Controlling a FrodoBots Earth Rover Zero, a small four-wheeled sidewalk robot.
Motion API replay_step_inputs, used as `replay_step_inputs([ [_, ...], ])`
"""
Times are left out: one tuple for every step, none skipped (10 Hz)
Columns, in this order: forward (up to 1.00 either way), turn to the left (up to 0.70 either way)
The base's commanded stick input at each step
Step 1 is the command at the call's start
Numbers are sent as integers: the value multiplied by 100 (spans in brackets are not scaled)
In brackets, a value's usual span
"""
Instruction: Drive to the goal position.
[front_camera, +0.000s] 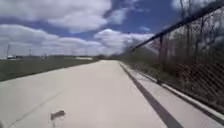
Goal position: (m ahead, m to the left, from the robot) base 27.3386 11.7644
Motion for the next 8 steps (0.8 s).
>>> replay_step_inputs([
  [100,-27],
  [100,-4],
  [100,0],
  [100,0],
  [100,0],
  [100,0],
  [100,0],
  [100,0],
])
